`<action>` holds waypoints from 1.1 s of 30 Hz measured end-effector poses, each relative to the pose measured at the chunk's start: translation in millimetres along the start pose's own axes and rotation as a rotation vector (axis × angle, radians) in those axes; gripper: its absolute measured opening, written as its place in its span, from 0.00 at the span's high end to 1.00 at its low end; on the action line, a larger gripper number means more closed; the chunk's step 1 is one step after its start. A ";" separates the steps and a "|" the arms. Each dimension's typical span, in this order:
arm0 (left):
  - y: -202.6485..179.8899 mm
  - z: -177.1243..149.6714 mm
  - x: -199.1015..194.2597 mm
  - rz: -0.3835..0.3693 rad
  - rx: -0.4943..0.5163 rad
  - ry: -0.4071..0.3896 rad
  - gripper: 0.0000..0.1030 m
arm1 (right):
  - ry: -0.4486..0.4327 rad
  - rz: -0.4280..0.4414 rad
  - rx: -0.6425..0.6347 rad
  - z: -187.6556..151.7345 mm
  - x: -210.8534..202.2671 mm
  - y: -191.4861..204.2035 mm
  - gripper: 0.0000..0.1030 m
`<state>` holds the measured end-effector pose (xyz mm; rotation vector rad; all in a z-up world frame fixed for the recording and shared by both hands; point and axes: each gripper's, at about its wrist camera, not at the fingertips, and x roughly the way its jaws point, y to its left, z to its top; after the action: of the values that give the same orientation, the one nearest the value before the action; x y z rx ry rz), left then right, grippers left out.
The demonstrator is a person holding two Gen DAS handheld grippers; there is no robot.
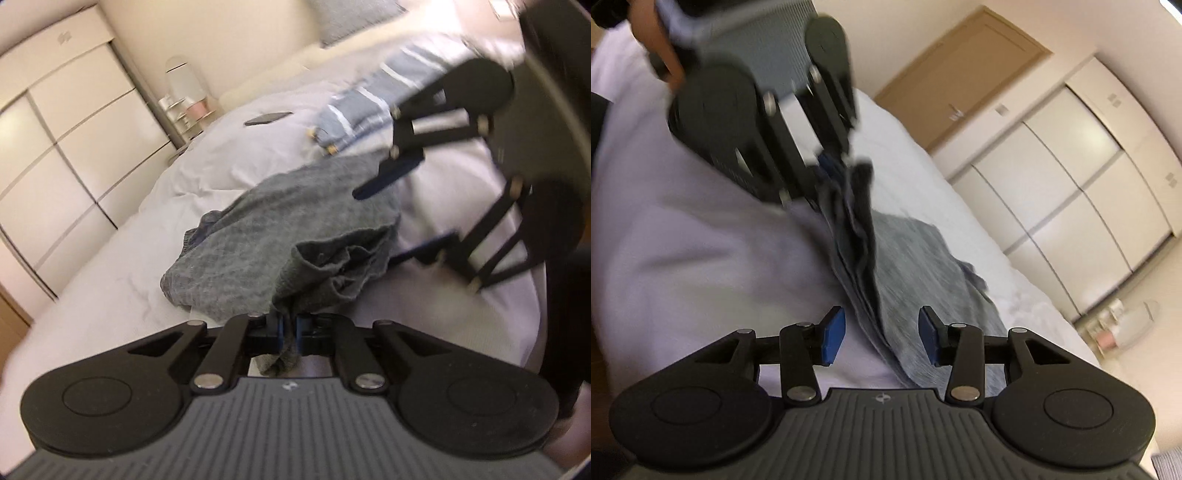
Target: Fold clothes
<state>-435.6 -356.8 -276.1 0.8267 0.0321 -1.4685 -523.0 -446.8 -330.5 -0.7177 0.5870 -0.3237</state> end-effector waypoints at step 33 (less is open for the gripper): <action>40.0 -19.8 -63.6 0.033 -0.010 -0.036 0.97 | 0.158 -0.105 -0.244 -47.4 10.3 -45.8 1.00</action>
<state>-401.3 -296.9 -240.4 0.7890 -0.0009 -1.4504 -547.1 -508.9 -331.2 -0.9655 0.7481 -0.4130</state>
